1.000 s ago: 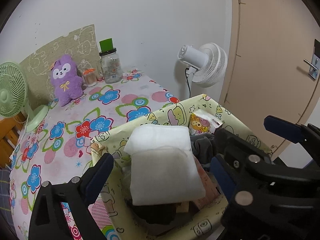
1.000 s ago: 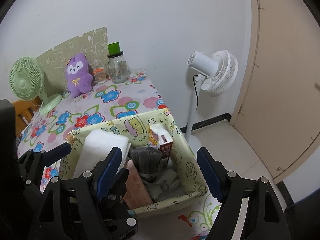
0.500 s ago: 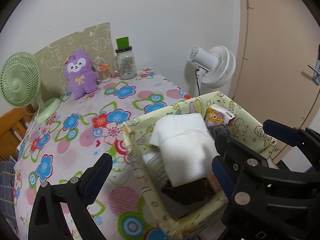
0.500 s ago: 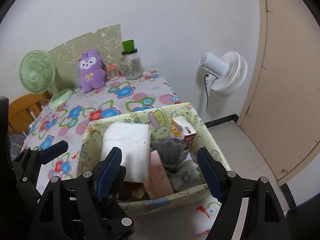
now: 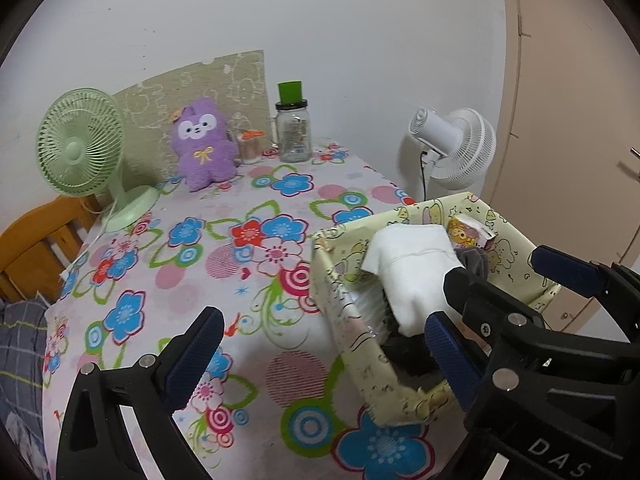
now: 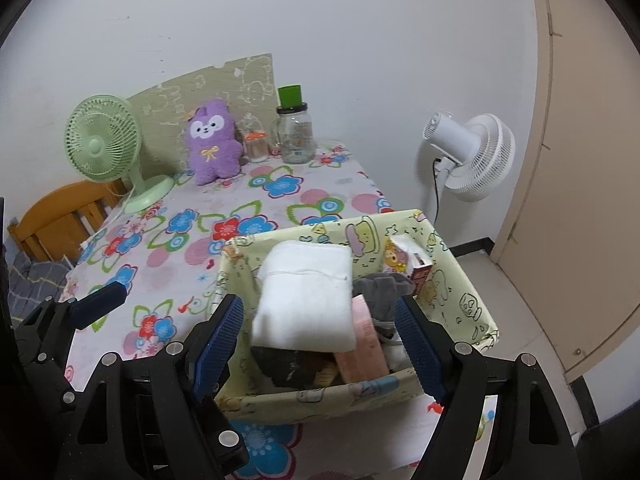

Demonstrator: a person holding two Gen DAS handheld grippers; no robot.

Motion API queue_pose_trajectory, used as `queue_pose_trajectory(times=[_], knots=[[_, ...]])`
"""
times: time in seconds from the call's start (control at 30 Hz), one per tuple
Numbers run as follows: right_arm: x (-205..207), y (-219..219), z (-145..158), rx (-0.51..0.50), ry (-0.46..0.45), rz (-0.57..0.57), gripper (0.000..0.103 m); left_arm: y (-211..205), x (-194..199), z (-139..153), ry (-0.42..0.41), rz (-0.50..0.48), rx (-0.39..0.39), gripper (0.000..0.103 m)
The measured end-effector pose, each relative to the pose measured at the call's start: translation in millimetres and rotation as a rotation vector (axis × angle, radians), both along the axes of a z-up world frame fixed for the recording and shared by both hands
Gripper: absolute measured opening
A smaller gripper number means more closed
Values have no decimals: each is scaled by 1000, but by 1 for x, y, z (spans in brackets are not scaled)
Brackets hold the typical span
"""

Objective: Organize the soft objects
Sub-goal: 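Open both tools and withdraw them from the gift box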

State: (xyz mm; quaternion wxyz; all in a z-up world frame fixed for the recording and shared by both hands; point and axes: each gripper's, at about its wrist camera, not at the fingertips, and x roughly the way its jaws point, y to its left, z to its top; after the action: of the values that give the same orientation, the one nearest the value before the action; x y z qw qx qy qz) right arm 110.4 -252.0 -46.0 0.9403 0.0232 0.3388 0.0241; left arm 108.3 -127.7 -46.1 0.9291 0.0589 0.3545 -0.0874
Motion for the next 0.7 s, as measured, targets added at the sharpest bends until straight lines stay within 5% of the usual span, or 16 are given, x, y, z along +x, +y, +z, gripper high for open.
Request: queue_pose_trajectory(times=[0.7], knots=[[-39,42,21,7,-72,115,85,57,-50,23,-76,145,-3,103]])
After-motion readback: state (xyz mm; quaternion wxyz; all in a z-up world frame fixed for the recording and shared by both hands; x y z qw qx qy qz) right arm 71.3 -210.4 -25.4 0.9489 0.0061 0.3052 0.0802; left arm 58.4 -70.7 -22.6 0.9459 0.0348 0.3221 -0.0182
